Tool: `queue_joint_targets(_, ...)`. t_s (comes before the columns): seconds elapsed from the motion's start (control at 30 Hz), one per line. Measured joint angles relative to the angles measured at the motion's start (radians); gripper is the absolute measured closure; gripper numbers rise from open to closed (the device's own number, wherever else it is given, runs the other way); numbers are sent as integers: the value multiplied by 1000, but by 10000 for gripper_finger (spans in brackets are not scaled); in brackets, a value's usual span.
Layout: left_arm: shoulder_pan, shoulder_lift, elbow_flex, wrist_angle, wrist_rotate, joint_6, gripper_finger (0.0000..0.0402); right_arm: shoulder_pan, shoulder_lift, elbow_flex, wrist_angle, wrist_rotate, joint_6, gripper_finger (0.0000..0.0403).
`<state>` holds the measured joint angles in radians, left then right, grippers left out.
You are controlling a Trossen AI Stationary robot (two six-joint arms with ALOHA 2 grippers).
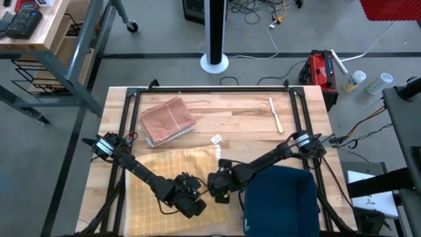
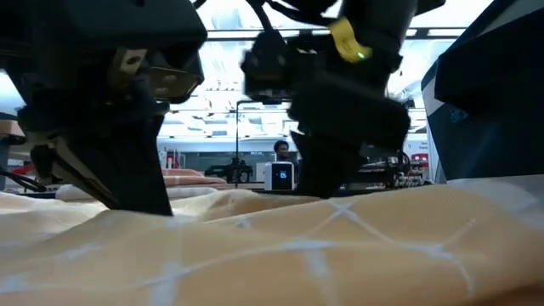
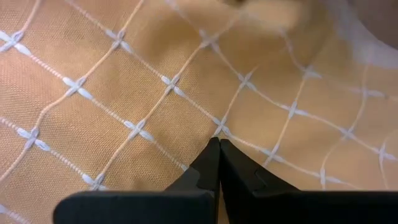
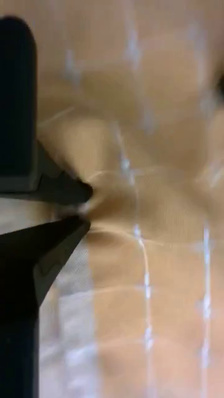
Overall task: Fold towel
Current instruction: Fold the yellow towel
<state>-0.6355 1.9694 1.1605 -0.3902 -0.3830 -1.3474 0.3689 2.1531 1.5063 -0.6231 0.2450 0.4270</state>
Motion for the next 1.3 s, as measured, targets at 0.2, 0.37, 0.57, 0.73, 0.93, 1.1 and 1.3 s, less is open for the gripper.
queue_joint_targets(0.2,-1,0,-3,-5,9,0,401,-4,-72,-13,-86,116,-20,392)
queue_joint_targets(0.37,-3,0,-4,-5,11,3,401,-14,-142,-10,-85,126,-27,400)
queue_joint_targets(0.57,-9,0,7,5,4,46,402,-42,-141,-21,-44,112,-46,401)
queue_joint_targets(0.73,-13,2,15,19,-9,68,402,-53,-142,-26,-198,0,-7,395)
queue_joint_targets(0.93,-18,1,15,17,1,72,402,-33,-179,-30,-264,-62,0,381)
queue_joint_targets(1.1,-18,-3,14,31,-3,75,401,-34,-194,-31,-190,-9,2,355)
queue_joint_targets(1.3,-17,-28,52,43,-16,111,401,-42,-140,-55,91,-89,-31,331)
